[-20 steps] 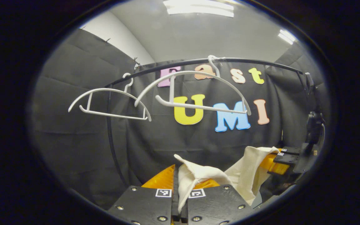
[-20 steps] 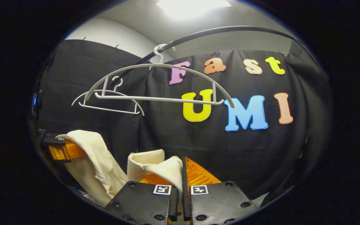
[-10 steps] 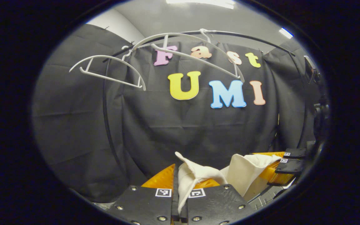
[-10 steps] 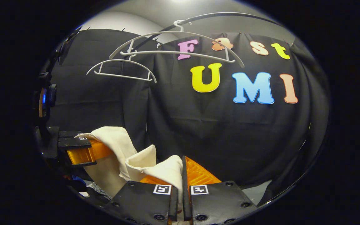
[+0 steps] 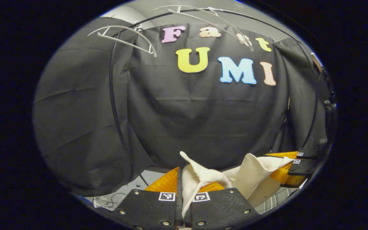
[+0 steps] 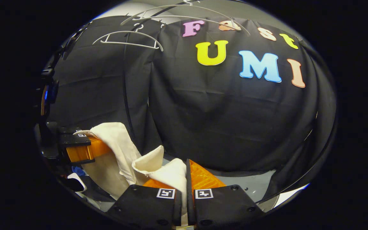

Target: Grasp the clothes on the hanger with both hands and then place them into the laundry hamper below.

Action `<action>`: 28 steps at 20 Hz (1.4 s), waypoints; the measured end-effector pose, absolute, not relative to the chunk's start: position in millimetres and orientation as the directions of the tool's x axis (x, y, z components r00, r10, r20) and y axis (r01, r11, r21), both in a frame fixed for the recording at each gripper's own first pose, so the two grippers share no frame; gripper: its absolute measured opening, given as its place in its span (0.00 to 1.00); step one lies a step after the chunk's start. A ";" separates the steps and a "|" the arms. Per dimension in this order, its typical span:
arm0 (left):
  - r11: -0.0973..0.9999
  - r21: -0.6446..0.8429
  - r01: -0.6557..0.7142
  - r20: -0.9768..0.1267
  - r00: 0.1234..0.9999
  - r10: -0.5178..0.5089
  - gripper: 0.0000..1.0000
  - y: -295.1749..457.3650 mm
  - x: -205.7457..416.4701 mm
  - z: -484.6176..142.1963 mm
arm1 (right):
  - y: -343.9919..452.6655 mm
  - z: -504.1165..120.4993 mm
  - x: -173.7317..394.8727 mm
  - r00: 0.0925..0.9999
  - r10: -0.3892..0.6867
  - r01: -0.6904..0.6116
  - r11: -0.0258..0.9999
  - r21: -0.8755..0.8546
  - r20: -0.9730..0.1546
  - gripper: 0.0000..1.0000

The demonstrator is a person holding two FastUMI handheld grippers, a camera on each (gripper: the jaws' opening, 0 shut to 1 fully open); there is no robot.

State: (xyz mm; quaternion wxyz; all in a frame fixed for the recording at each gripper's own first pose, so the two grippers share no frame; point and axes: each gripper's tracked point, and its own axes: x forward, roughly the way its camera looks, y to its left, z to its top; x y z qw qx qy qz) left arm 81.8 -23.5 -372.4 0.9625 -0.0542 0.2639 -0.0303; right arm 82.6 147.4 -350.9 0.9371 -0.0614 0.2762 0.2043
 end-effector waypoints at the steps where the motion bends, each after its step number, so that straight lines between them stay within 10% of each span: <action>1: 0.993 -0.115 0.030 -0.525 0.847 -0.086 0.05 -24.2 75.5 -382.0 | 145.7 -360.3 79.2 0.754 0.341 -0.415 0.910 -0.005 -0.561 0.08; 15: 0.996 -0.070 0.061 -0.772 0.629 -0.093 0.09 -27.3 21.5 -484.9 | 121.3 -433.1 38.7 0.602 0.187 -0.392 0.916 -0.083 -0.776 0.19; 19: 0.997 -0.050 0.065 -0.793 0.604 -0.079 0.53 -24.1 11.2 -489.7 | 126.0 -427.2 37.9 0.608 0.191 -0.396 0.914 -0.087 -0.771 0.42; 22: 0.998 -0.039 0.059 -0.764 0.642 -0.068 0.94 -19.8 19.9 -470.1 | 129.8 -415.2 42.2 0.625 0.205 -0.400 0.913 -0.083 -0.753 0.78; 24: 0.997 -0.039 0.061 -0.743 0.666 -0.070 0.95 -18.9 23.8 -449.8 | 127.9 -404.3 41.3 0.643 0.203 -0.386 0.919 -0.084 -0.738 0.95; 28: 0.998 -0.028 0.055 -0.691 0.721 -0.060 0.96 -4.1 33.7 -409.8 | 128.9 -374.2 40.8 0.688 0.210 -0.352 0.934 -0.066 -0.695 0.98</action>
